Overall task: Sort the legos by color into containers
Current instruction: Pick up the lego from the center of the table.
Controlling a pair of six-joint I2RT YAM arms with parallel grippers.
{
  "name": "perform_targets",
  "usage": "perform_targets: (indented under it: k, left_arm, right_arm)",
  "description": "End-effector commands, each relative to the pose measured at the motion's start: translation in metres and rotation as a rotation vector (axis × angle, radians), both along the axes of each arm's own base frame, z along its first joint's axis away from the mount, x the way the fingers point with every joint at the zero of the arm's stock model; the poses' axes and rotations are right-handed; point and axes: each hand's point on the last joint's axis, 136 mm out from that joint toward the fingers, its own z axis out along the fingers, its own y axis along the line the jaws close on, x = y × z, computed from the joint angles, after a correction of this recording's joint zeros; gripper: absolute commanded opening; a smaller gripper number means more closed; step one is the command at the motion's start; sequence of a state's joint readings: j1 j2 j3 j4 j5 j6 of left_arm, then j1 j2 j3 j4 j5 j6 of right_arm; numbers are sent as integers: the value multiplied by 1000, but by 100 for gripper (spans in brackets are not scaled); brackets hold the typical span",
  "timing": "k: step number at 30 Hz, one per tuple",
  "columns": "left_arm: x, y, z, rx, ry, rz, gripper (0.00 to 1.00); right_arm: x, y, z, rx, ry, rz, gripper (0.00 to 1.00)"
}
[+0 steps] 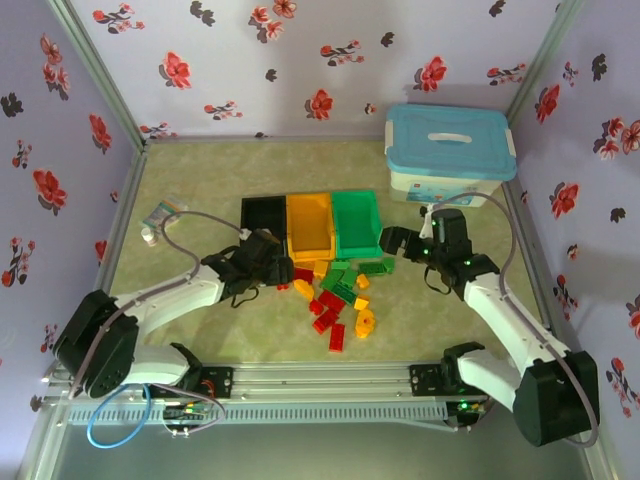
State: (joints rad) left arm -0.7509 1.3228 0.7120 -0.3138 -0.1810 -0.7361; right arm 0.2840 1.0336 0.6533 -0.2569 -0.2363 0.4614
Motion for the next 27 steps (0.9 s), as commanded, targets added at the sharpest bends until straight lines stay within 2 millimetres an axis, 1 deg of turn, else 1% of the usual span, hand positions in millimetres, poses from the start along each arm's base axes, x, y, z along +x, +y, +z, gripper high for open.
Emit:
perform_targets:
  k: [1,6,12,22,27]
  left_arm:
    - [4,-13,2,-53,9,14,83]
    - [5,-19,-5,-49,37,7,77]
    - [3,-21,-10,-37,64,10,72]
    - [-3,-26,-22,-11,102,3,62]
    - [-6,-26,-30,-2,119,10,57]
  right_arm:
    - [-2,9,3,15,15,12,99]
    - [0,14,1,5,19,13,98]
    - [0,16,-7,-17,39,11,96]
    - [-3,18,-10,-18,42,7,93]
    - [-4,19,-13,-16,47,2,92]
